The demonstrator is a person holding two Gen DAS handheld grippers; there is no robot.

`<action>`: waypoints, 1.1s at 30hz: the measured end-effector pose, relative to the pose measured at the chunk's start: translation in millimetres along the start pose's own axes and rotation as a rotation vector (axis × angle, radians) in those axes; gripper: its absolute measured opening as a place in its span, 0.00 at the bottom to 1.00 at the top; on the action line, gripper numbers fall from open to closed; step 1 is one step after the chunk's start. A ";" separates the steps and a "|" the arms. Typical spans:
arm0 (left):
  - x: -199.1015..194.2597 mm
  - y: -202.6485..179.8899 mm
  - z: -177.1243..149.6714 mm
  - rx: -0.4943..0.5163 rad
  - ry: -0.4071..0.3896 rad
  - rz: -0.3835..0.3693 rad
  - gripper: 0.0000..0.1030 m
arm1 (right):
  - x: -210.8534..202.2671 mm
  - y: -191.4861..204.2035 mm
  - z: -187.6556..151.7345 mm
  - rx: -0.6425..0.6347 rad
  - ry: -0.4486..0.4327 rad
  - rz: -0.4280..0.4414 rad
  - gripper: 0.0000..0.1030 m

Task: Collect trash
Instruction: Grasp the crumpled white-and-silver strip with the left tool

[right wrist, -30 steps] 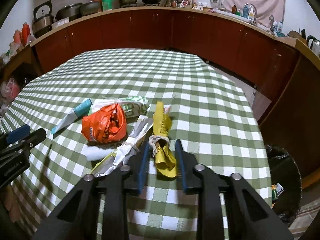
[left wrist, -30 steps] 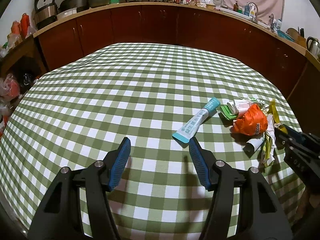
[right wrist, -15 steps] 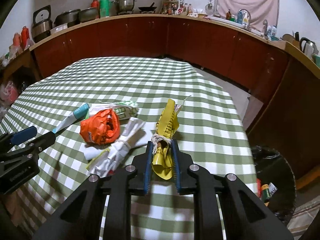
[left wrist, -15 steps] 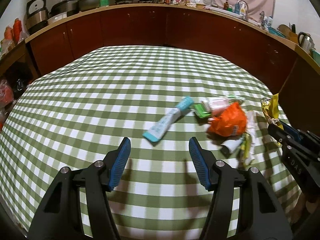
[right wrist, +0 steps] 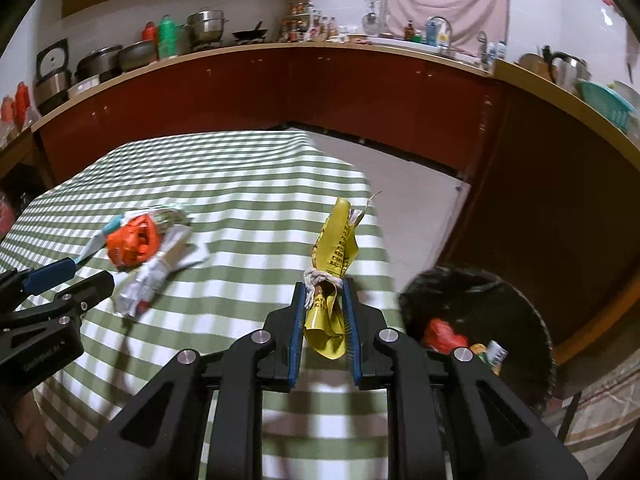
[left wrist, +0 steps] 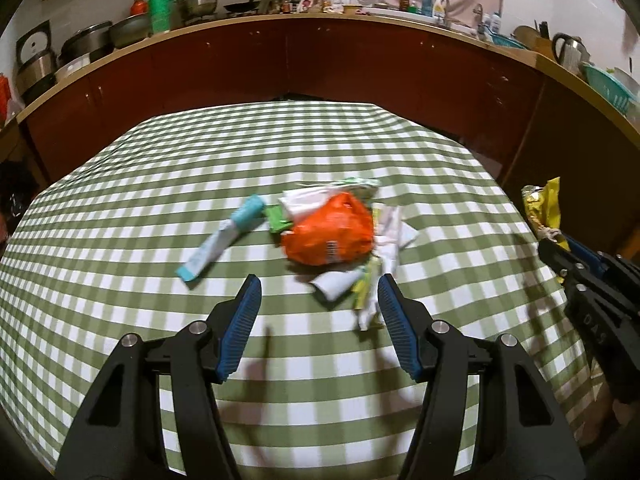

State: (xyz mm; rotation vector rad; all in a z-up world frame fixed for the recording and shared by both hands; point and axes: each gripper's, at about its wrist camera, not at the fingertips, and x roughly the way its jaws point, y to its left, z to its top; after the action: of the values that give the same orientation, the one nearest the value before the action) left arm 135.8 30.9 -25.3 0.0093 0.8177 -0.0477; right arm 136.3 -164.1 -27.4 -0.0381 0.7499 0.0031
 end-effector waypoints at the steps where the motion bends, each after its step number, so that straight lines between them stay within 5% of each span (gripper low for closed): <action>1: 1.7 -5.1 -0.2 0.009 0.001 0.002 0.57 | -1.3 -7.6 -1.7 0.008 -0.001 -0.006 0.19; 9: 15.4 -28.1 -2.9 0.045 0.021 0.012 0.55 | -4.3 -39.9 -12.1 0.056 -0.001 -0.030 0.19; 19: 25.9 -48.0 -11.4 0.094 0.039 0.004 0.17 | -0.3 -58.5 -21.7 0.083 0.006 -0.029 0.19; 33: -2.2 -74.2 -8.2 0.124 -0.037 -0.056 0.15 | -5.6 -83.1 -25.0 0.114 -0.012 -0.052 0.19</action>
State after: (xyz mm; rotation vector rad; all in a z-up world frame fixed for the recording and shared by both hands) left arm 124.9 -42.9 -28.6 0.1018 0.7772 -0.1514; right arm 116.6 -248.0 -39.0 0.0509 0.7361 -0.0885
